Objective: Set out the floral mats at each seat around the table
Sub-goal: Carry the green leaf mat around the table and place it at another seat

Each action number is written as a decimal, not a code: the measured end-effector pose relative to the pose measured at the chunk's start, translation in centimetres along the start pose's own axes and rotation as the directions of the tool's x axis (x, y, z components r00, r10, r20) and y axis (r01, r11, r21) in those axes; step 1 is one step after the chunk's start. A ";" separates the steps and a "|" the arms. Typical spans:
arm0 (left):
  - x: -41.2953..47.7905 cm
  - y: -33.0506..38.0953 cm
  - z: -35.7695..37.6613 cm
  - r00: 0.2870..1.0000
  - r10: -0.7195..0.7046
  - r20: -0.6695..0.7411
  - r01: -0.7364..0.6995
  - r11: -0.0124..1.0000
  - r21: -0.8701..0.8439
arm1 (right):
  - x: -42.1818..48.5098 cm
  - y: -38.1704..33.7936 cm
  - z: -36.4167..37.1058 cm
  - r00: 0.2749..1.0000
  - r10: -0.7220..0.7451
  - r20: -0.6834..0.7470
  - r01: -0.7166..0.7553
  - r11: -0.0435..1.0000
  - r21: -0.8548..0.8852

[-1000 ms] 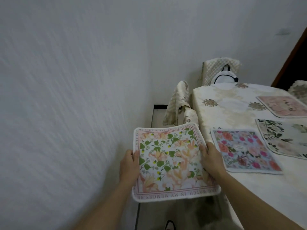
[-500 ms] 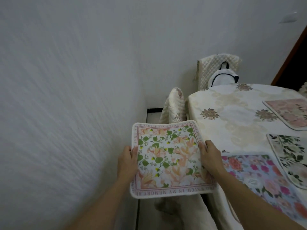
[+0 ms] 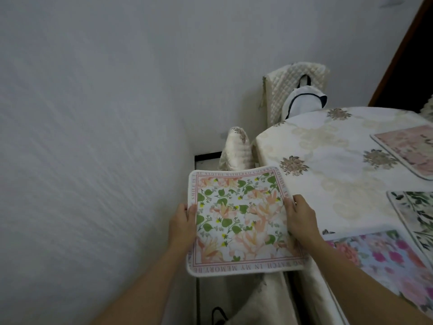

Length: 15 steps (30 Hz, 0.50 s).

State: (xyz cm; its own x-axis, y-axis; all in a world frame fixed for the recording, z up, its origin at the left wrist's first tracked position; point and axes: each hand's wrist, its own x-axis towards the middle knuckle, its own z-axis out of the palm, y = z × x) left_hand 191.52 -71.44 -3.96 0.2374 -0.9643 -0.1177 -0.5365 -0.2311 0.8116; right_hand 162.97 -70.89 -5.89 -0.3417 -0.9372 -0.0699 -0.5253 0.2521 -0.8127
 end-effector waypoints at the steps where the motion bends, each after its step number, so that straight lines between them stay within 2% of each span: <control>1: 1.4 0.1 0.4 1.000 -0.002 0.011 0.002 1.000 0.004 | 1.0 -0.1 0.4 1.000 0.011 -0.008 -0.011 1.000 -0.001; 9: 13.8 -0.2 3.0 0.997 -0.027 0.074 0.029 0.999 -0.024 | 10.1 -1.9 4.6 0.994 0.063 -0.085 -0.066 0.997 -0.041; 15: 20.7 -0.2 3.8 1.000 0.004 0.025 -0.004 1.000 0.019 | 15.8 -4.0 7.6 0.992 0.061 -0.109 -0.065 0.997 -0.036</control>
State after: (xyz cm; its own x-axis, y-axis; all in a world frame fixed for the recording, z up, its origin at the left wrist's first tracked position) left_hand 193.49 -91.83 -8.70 0.2152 -0.9680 -0.1288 -0.5528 -0.2295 0.8011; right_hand 165.62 -88.54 -8.10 -0.4560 -0.8882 -0.0559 -0.5296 0.3213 -0.7850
